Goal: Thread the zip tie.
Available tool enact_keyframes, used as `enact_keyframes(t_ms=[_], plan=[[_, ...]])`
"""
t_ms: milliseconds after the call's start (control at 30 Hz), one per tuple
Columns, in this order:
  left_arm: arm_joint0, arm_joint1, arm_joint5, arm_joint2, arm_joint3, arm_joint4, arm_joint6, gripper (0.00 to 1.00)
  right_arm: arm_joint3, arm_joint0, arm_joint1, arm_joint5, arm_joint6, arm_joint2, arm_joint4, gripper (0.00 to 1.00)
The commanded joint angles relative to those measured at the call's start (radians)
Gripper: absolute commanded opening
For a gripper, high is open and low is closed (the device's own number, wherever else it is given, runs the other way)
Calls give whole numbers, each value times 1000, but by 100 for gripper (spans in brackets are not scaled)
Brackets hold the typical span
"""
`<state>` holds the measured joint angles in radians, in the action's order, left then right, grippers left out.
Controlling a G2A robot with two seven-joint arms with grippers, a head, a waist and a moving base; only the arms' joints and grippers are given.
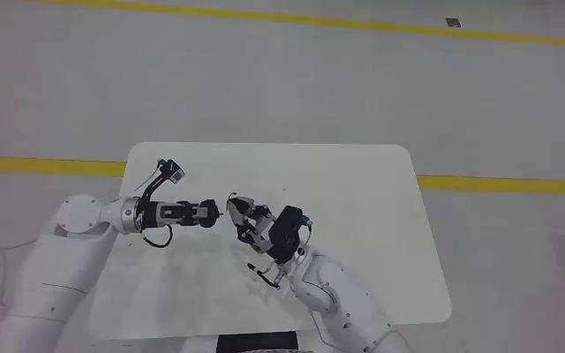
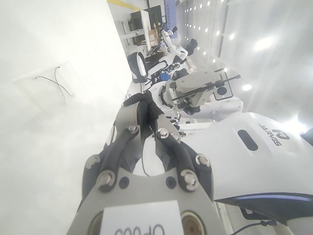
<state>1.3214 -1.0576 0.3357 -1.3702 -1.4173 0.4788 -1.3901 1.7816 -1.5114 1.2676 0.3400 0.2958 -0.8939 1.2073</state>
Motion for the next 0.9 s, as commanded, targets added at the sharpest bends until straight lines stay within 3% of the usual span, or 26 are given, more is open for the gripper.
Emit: enact_keyframes(t_ms=[0,133,267,367,567,667,867], plan=[[1,21,-10,30,-6,67,0,0,6,13,-23,0,23,18,-3,0],[-10,62,-38,84,-18,188,0,0,0,59,-70,0,58,77,-10,0],[-33,104,-17,122,-1,224,0,0,-4,102,-112,0,87,131,-40,0],[-52,131,2,156,11,247,0,0,-3,105,-115,0,88,135,-43,0],[-52,131,2,156,11,247,0,0,-3,105,-115,0,88,135,-43,0],[-43,130,-13,165,-3,241,32,0,-4,103,-115,-6,83,133,-44,0],[-32,132,-20,159,20,273,12,0,-21,99,-113,0,107,130,-23,0]])
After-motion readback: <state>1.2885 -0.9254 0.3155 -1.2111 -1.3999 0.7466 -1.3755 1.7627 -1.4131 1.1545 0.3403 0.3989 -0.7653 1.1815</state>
